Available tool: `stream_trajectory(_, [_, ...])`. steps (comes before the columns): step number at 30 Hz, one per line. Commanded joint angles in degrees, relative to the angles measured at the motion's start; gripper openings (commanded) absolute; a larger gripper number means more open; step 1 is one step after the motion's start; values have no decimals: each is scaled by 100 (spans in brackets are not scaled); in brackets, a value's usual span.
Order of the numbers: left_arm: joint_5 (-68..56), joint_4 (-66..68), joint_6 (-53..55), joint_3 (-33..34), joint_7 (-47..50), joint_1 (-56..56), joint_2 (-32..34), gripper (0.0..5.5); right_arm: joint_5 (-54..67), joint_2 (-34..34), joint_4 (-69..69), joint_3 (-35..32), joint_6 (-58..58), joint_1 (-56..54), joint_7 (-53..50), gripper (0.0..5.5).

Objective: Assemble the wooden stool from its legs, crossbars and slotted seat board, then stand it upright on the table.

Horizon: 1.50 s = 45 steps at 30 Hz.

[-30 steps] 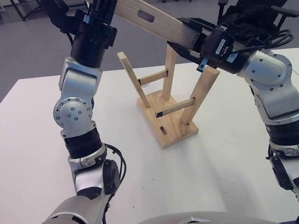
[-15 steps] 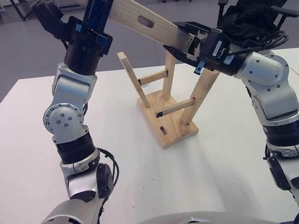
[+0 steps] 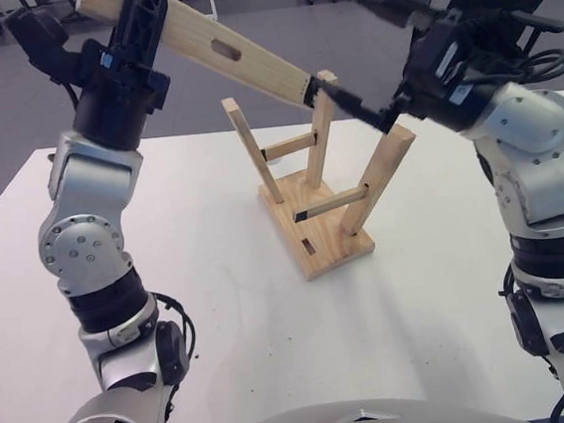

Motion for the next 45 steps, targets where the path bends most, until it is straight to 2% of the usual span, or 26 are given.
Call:
stream_trajectory(1, [-62, -683, 429, -38, 309, 977, 355, 102, -206, -367, 846, -832, 817, -249, -817, 449])
stream_trajectory(3, [291, -962, 488, -162, 331, 1500, 525, 102, -567, -580, 1416, -880, 950, 35, -1082, 449])
stream_trajectory(6, [660, -1399, 472, -377, 503, 2258, 498, 102, -954, -515, 2254, -520, 559, 971, -1102, 449])
stream_trajectory(10, [597, -1662, 398, -456, 1246, 2939, -55, 102, -1345, 53, 3498, 222, -648, 1979, -1135, 449])
stream_trajectory(14, [136, -1578, 307, -245, 2375, 3344, -701, 102, -1946, 446, 4238, 1013, -1479, 2365, -1225, 449])
stream_trajectory(18, [-75, -1696, 340, -444, 2996, 3703, -1080, 102, -1986, 615, 3895, 1328, -1669, 2562, -1052, 449])
stream_trajectory(23, [209, -1628, 208, -620, 3240, 3883, -1301, 102, -1863, 550, 3379, 1500, -1824, 2773, -708, 449])
stream_trajectory(27, [804, -1481, 234, -623, 3155, 3864, -959, 102, -1944, 548, 3285, 1609, -1968, 2835, -607, 449])
stream_trajectory(29, [808, -1387, 178, -615, 3161, 3822, -1026, 102, -1922, 550, 3237, 1647, -2045, 2867, -531, 449])
stream_trajectory(45, [2097, -1376, 937, -1369, 3244, 3418, -351, 102, -1954, 524, 3133, 1772, -2560, 2834, -405, 449])
